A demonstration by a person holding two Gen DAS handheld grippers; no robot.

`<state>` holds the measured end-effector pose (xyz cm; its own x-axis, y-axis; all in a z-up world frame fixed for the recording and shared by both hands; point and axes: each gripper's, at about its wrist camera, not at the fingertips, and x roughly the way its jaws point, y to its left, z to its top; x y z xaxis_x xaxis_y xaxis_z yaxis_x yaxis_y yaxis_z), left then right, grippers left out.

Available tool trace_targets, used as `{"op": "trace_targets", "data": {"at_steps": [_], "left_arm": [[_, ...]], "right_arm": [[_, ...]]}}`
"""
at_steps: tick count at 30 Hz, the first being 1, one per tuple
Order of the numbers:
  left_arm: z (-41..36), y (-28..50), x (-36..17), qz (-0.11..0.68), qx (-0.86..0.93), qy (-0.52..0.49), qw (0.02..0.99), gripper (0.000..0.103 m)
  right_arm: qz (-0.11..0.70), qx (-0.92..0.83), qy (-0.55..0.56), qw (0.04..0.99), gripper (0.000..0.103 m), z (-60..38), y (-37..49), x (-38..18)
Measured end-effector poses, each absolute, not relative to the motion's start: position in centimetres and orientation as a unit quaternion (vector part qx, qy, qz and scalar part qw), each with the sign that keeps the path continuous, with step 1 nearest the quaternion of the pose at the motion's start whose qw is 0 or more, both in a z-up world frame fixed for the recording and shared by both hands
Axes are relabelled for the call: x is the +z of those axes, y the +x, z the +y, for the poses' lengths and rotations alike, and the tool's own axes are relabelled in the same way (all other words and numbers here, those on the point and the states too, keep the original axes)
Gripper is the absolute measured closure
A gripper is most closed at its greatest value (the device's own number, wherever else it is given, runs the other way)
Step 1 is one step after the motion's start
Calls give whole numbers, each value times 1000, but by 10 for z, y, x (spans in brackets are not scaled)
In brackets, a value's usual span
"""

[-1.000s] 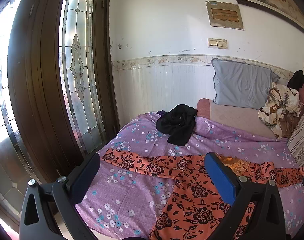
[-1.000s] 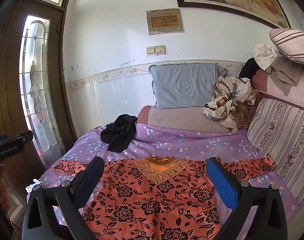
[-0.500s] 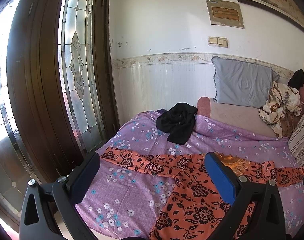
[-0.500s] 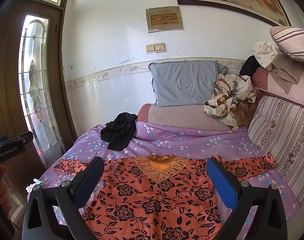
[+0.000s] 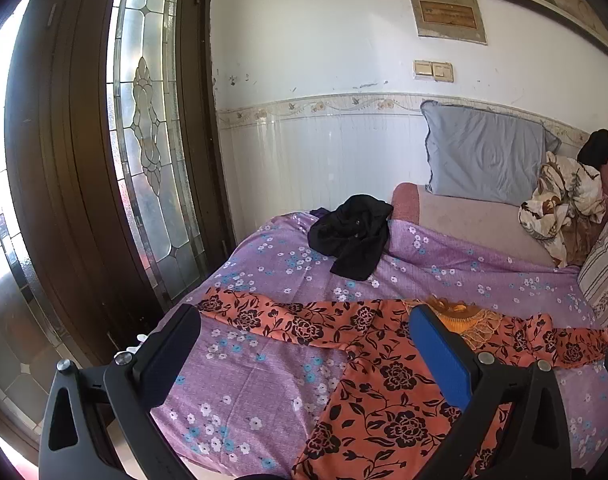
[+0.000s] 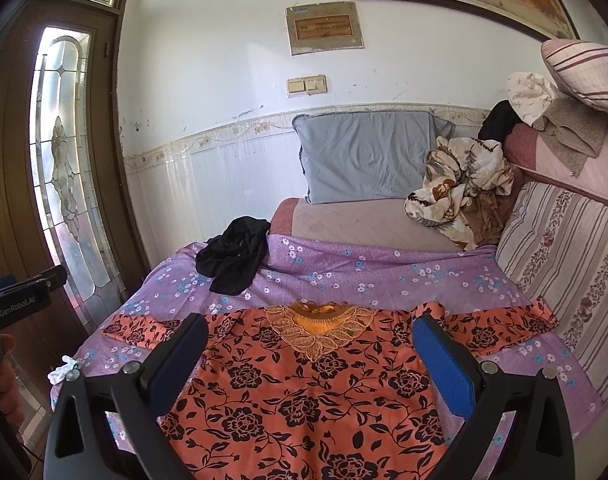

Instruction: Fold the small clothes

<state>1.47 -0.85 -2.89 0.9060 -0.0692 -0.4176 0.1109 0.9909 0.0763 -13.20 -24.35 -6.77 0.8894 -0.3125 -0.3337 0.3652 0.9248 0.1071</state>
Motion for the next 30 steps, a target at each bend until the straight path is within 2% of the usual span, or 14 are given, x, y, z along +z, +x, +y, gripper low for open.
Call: {"op": "trace_targets", "data": {"at_steps": [10,16,20,24,26,30], "left_arm": [[-34,41,-45,230,-44,67,970,0],[-67,73,-77,258,-45,85,961,0],[-100,120,-134,317,-61,94,942,0],[-144,178,-230,412,-86,121,899,0],[-160,201,-273,451,-92,123,879,0],[-172,222,-319,470,-81,128,870,0]], "right_arm": [[170,-177,100,964,0,-272,-105,-84],[184,-190,135,955,0,-320,-81,-108],[204,-197,196,939,0,-385,-64,-145],[243,-235,320,885,0,-506,-64,-217],[236,-263,377,856,0,-569,-81,-246],[190,-310,491,792,2,-676,-120,-290]]}}
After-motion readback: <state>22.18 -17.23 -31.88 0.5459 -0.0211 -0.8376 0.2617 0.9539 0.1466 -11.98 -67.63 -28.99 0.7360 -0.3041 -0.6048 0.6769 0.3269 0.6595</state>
